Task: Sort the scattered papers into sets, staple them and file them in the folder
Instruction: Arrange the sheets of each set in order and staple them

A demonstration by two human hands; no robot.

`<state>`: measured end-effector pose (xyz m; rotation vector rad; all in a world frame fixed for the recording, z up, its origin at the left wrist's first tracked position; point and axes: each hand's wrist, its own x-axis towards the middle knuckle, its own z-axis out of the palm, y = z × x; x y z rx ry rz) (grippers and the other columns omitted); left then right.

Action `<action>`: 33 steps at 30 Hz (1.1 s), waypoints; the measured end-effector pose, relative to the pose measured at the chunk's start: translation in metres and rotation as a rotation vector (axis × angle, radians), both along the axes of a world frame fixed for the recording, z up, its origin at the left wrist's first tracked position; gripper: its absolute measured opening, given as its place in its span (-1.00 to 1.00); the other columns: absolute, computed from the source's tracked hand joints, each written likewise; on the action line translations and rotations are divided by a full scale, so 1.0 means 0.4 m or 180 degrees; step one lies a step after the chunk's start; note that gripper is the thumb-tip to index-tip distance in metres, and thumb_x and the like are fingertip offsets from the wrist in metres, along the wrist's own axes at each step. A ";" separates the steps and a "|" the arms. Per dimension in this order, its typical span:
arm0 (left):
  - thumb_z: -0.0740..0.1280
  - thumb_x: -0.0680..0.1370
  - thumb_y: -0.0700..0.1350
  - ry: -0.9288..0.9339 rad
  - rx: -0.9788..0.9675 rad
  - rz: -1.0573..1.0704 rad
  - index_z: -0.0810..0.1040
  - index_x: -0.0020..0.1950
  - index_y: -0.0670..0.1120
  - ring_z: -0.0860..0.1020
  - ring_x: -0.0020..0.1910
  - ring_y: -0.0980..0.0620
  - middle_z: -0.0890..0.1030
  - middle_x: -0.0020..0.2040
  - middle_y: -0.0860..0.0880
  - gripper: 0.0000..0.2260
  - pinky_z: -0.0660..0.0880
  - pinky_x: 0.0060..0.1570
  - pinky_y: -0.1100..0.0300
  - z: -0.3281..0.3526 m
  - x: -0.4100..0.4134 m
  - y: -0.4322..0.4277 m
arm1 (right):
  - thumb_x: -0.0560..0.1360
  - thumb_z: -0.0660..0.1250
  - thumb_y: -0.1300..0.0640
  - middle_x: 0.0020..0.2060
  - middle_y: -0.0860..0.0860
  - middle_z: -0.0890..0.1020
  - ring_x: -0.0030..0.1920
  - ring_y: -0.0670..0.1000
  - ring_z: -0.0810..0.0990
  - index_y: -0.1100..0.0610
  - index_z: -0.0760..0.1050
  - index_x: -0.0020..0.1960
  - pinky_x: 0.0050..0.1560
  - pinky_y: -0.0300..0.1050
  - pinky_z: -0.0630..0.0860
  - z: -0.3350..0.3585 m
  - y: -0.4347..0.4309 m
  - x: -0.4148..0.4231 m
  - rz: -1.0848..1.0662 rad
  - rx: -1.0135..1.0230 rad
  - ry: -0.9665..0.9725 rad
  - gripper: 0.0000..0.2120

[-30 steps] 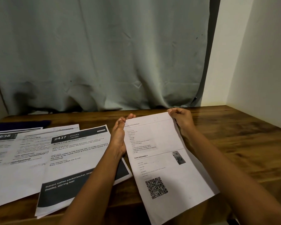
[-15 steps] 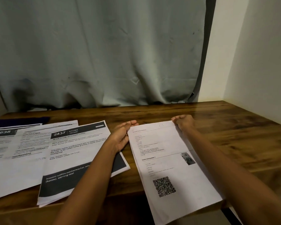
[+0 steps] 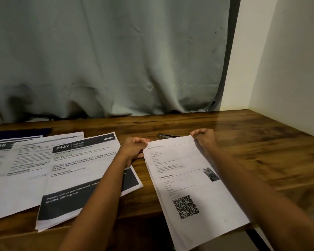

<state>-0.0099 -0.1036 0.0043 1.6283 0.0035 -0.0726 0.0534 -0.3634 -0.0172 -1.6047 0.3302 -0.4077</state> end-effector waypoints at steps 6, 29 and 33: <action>0.31 0.56 -0.29 -0.0060 0.0184 0.0033 0.60 0.05 -0.22 0.63 -0.08 0.05 0.64 0.03 -0.09 -0.89 0.62 -0.21 0.26 0.002 0.003 0.007 | 0.41 0.43 0.34 -0.10 0.20 0.63 0.01 0.17 0.63 0.25 0.57 -0.13 0.15 0.06 0.56 -0.005 0.000 0.013 0.0021 -0.0206 0.0152 -0.93; 0.37 0.53 -0.24 -0.0502 0.0072 0.0834 0.64 0.01 -0.15 0.65 -0.16 0.09 0.67 -0.01 -0.09 -0.91 0.62 -0.22 0.25 -0.004 0.028 0.025 | 0.49 0.40 0.05 0.20 0.08 0.57 0.19 0.15 0.54 0.22 0.46 0.26 0.28 0.12 0.43 0.096 -0.005 -0.082 0.1016 -0.0914 0.1080 -0.60; 0.35 0.56 -0.07 -0.0588 -0.0175 0.0996 0.55 0.16 -0.07 0.61 -0.03 0.06 0.64 0.08 -0.04 -0.80 0.57 -0.17 0.23 0.020 0.012 0.011 | 0.54 0.34 0.18 0.19 0.09 0.59 0.19 0.17 0.56 0.23 0.50 0.18 0.29 0.16 0.44 0.116 0.001 -0.097 0.0974 -0.0602 0.0702 -0.76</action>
